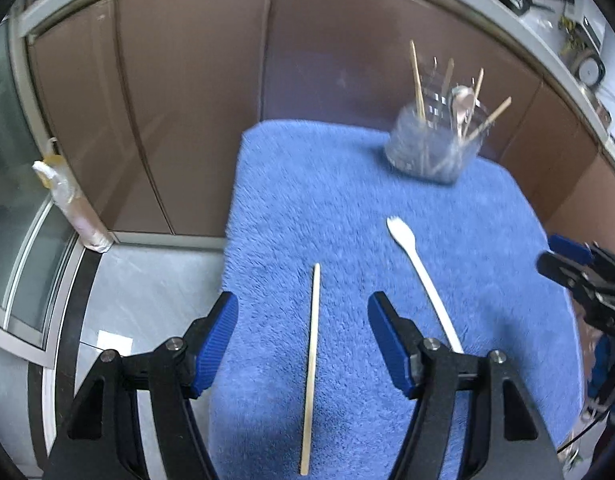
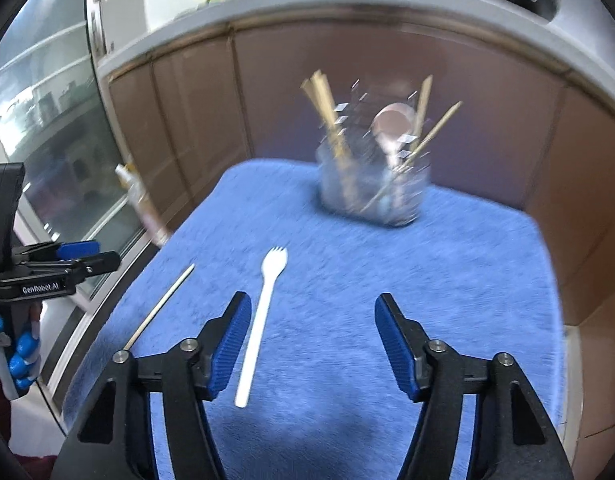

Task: Organize utensils
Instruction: 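Lower both open tools toward the last chopstick and the white fork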

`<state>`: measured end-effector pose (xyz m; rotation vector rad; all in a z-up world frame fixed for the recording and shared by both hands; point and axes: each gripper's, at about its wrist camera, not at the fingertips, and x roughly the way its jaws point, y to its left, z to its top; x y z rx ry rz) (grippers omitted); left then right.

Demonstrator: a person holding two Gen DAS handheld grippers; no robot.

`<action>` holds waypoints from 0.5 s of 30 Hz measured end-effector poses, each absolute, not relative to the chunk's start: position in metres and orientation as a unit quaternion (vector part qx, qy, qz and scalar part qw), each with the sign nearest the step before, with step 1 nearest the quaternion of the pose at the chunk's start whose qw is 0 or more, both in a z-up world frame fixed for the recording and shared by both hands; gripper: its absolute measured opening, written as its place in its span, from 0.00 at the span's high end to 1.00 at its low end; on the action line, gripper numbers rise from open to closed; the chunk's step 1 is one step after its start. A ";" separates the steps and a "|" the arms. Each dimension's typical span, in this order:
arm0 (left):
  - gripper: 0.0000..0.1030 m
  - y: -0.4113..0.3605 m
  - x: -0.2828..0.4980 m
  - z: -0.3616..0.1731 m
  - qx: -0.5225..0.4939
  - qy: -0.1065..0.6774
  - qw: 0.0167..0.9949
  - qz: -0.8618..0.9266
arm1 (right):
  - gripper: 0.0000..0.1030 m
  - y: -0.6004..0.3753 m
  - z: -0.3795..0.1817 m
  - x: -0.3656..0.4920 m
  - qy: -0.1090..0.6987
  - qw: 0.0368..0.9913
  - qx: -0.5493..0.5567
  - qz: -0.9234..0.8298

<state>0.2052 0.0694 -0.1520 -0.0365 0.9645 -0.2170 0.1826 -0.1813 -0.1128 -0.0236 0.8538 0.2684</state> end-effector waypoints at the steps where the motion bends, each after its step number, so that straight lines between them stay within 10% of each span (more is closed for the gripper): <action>1: 0.37 0.067 0.208 -0.157 -0.015 0.470 0.876 -0.110 | 0.43 -0.176 -0.119 0.190 0.426 0.894 -0.013 0.139; 15: 0.58 0.053 0.263 -0.209 -0.001 0.579 0.802 -0.148 | 0.61 -0.116 -0.197 0.287 0.590 0.782 -0.009 0.202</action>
